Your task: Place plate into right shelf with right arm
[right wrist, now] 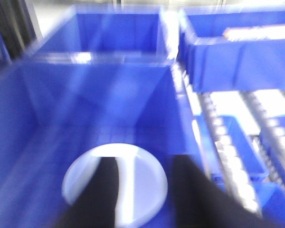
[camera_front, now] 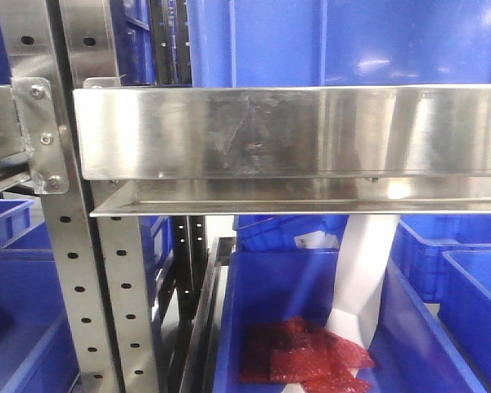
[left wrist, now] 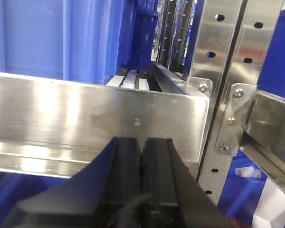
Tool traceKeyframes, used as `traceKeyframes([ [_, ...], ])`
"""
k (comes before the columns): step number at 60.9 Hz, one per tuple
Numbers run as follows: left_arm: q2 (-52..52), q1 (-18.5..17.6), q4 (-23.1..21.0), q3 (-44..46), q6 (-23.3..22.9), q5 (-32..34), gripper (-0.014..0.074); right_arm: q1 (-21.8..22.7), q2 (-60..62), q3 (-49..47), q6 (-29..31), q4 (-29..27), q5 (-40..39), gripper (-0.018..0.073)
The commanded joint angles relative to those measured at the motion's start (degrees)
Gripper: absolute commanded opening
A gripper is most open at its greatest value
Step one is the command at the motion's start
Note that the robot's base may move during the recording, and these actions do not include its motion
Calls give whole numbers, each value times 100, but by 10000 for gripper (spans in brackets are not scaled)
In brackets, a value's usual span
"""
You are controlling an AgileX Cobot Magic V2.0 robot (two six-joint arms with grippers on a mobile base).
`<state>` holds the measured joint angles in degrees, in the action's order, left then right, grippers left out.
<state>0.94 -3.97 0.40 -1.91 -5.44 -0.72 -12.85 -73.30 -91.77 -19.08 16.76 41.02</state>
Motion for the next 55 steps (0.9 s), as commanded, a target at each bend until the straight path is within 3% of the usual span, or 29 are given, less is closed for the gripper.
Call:
traceKeyframes([
  [1, 62, 4, 1, -40, -34, 509, -47, 28, 859, 551, -3, 67, -503, 109],
  [6, 62, 4, 1, -40, -34, 509, -47, 28, 1629, 1351, -3, 67, -698, 44],
  [29, 62, 4, 1, -40, -34, 509, -47, 28, 4977, 4967, -3, 67, -1798, 47],
  [42, 62, 4, 1, -40, -34, 509, -47, 28, 6042, 5890, -3, 67, -1770, 47],
  [55, 62, 4, 1, -40, -34, 509, -47, 28, 6165, 6190, -3, 67, -1747, 47],
])
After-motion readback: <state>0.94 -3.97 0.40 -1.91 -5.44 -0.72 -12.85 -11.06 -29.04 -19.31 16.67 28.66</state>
